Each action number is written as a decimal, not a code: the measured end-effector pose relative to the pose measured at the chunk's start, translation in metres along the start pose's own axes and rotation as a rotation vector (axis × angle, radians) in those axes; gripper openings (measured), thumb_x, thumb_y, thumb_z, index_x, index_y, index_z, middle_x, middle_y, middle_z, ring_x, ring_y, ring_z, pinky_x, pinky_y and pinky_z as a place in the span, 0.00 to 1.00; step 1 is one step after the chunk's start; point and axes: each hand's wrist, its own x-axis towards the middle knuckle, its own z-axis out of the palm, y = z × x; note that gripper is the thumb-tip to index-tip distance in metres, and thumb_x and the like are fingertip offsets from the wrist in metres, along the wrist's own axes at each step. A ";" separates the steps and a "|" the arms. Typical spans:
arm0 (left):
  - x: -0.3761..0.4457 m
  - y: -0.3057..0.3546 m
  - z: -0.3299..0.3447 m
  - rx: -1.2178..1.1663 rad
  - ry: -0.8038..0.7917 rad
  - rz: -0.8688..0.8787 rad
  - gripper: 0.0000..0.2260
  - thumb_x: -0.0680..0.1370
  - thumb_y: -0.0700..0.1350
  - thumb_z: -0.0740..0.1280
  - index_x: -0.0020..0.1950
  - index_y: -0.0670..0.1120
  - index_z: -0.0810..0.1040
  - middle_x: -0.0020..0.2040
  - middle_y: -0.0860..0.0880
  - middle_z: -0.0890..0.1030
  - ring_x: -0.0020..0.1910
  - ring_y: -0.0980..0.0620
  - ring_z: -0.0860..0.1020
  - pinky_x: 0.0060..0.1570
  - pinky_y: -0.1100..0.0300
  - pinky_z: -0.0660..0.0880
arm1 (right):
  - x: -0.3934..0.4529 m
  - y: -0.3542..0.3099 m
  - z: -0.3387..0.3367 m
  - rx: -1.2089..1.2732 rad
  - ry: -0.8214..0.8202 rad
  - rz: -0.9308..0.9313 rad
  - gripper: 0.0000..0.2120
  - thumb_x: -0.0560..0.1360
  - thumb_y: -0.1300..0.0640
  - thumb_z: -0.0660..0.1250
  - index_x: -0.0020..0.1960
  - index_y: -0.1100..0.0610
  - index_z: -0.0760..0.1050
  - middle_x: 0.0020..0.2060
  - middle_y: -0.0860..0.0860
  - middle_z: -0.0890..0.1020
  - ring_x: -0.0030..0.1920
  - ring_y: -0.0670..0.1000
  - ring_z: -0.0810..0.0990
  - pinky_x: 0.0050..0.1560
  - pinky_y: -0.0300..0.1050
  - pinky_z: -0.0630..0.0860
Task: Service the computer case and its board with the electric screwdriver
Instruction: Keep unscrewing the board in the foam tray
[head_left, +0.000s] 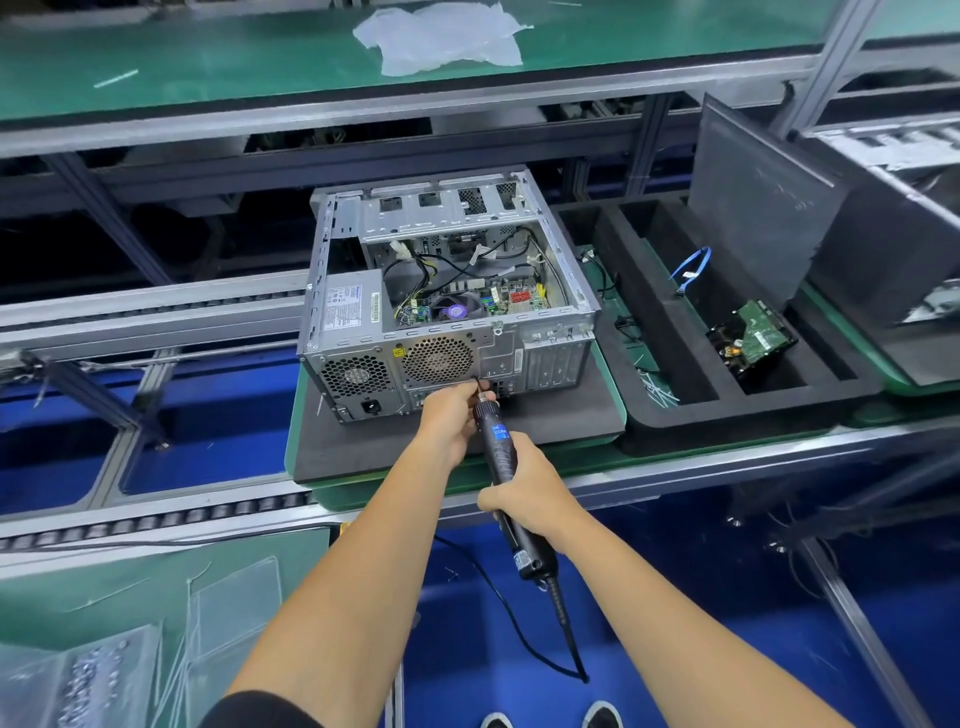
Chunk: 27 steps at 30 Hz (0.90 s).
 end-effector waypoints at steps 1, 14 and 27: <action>0.001 0.000 0.000 -0.008 0.006 -0.003 0.08 0.79 0.39 0.61 0.44 0.41 0.79 0.32 0.48 0.82 0.34 0.52 0.78 0.39 0.61 0.75 | 0.001 0.000 -0.001 -0.002 -0.005 0.001 0.28 0.64 0.63 0.73 0.60 0.51 0.67 0.52 0.61 0.77 0.43 0.57 0.78 0.50 0.62 0.81; 0.000 0.001 -0.002 -0.025 0.048 -0.011 0.06 0.79 0.39 0.62 0.47 0.40 0.77 0.36 0.45 0.82 0.36 0.50 0.78 0.44 0.57 0.75 | 0.005 -0.005 0.010 -0.029 0.004 0.010 0.26 0.66 0.62 0.73 0.59 0.55 0.65 0.46 0.53 0.74 0.40 0.52 0.75 0.41 0.47 0.78; -0.009 0.007 -0.006 0.047 0.110 0.004 0.05 0.79 0.40 0.63 0.47 0.41 0.77 0.40 0.46 0.79 0.33 0.53 0.75 0.31 0.64 0.73 | 0.005 -0.010 0.011 0.015 0.002 0.024 0.27 0.66 0.62 0.73 0.60 0.55 0.65 0.49 0.55 0.76 0.43 0.53 0.77 0.41 0.47 0.79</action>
